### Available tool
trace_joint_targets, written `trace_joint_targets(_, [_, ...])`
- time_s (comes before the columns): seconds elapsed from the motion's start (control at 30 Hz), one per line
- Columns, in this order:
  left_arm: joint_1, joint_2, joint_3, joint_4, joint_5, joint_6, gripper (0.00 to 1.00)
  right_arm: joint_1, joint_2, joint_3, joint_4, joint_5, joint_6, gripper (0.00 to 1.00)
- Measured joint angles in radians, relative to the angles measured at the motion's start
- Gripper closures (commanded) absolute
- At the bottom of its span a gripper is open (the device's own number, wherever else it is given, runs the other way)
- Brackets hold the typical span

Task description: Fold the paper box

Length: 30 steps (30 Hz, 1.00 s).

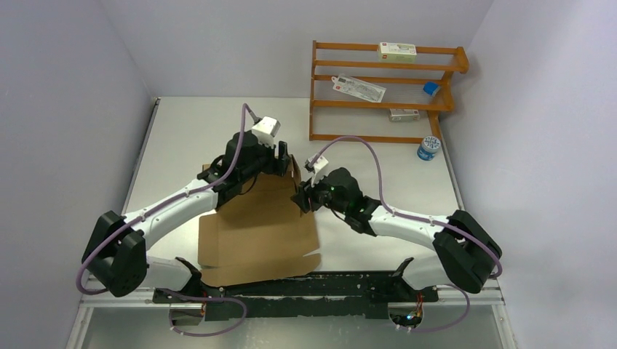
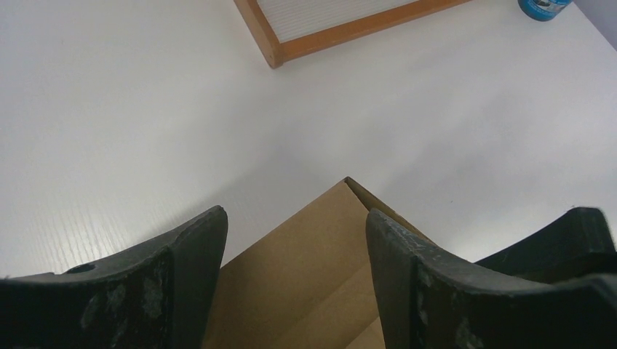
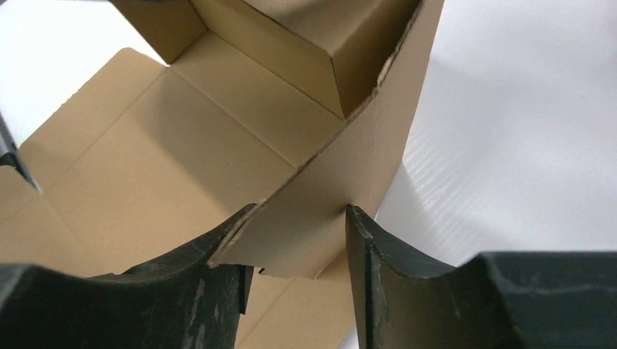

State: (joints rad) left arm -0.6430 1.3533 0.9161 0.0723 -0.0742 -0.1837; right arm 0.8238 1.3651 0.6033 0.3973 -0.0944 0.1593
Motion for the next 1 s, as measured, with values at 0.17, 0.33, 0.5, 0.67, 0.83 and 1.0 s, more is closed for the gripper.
trace_joint_targets(0.17, [0.0, -0.036, -0.034, 0.013, -0.005, -0.007, 0.27, -0.027, -0.046, 0.016, -0.024, -0.077, -0.043, 0.45])
trace_joint_targets(0.33, [0.0, -0.08, -0.055, 0.01, -0.021, -0.014, 0.27, -0.093, -0.1, 0.019, -0.042, -0.154, -0.081, 0.44])
trace_joint_targets(0.5, [0.0, -0.155, -0.056, 0.002, -0.046, -0.027, 0.25, -0.159, -0.149, 0.019, -0.066, -0.211, -0.098, 0.43])
trace_joint_targets(0.67, [0.0, -0.183, -0.039, -0.025, -0.111, -0.045, 0.24, -0.226, -0.227, 0.019, -0.051, -0.246, -0.084, 0.41])
trace_joint_targets(0.83, [0.0, -0.16, -0.026, -0.102, -0.201, -0.067, 0.23, -0.27, -0.244, 0.006, -0.003, -0.217, -0.061, 0.42])
trace_joint_targets(1.0, [0.0, -0.15, -0.027, -0.126, -0.232, -0.09, 0.23, -0.285, -0.237, -0.027, 0.01, -0.209, -0.044, 0.42])
